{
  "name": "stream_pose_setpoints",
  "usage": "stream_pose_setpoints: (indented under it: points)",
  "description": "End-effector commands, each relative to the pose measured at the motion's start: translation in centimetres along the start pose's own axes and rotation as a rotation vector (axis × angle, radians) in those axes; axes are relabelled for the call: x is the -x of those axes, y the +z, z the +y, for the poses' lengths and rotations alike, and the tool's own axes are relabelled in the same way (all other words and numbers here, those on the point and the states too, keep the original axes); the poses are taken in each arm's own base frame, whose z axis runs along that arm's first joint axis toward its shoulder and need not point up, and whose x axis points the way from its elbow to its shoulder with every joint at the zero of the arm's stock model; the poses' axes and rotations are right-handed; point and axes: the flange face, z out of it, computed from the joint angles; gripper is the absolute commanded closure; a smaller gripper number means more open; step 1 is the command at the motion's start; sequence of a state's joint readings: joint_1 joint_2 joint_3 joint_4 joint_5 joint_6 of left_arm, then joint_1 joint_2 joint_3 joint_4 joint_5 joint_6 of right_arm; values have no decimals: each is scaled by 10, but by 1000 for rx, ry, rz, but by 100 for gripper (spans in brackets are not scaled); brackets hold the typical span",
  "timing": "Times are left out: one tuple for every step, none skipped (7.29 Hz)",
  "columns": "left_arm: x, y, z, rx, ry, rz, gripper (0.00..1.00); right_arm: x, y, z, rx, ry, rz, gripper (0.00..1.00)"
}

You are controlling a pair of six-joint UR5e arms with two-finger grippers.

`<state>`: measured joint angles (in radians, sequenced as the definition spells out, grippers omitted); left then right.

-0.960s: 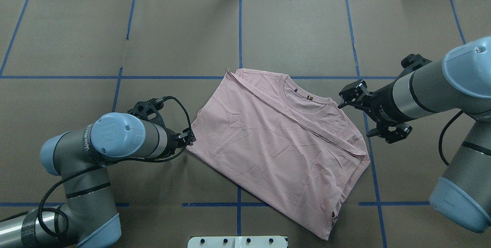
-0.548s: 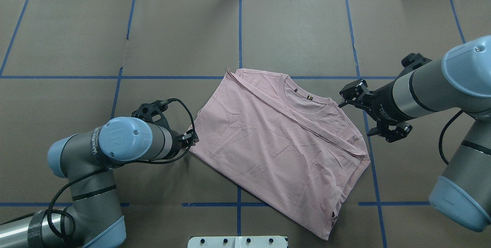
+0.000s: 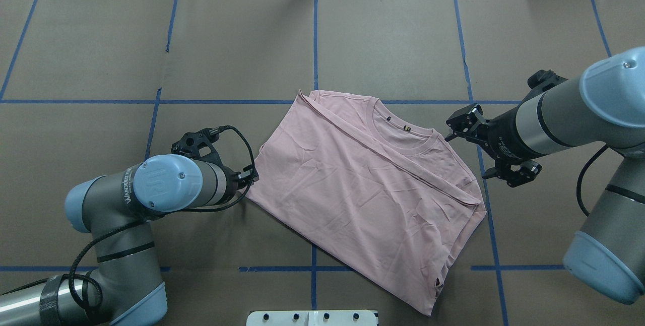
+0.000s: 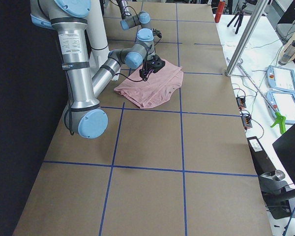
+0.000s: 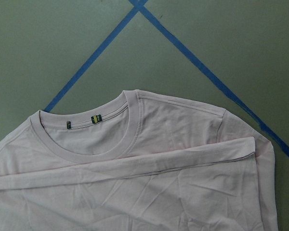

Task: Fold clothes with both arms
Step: 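Place the right gripper at the collar and the left gripper at the shirt's opposite edge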

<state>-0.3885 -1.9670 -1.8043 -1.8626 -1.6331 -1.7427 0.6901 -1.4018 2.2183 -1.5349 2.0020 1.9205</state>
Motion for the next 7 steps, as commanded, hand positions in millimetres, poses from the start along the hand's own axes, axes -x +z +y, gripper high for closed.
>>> stream_pose_setpoints:
  points:
    - [1,4,0,-3,0,-7,42,1,3,0,-1,1,4,0]
    - [0,4,0,-3,0,-5,43,1,4,0,0,1,6,0]
    - [2,6,-1,-4,0,-10,45,1,5,-1,-1,1,8,0]
    - [2,7,-1,-4,0,-13,53,1,5,0,0,1,6,0]
    - [3,9,-1,-7,1,-17,56,1,5,0,-1,1,8,0]
    - [3,8,-1,-6,-1,-16,56,1,5,0,0,1,6,0]
    - [3,8,-1,-6,-1,-16,56,1,5,0,0,1,6,0]
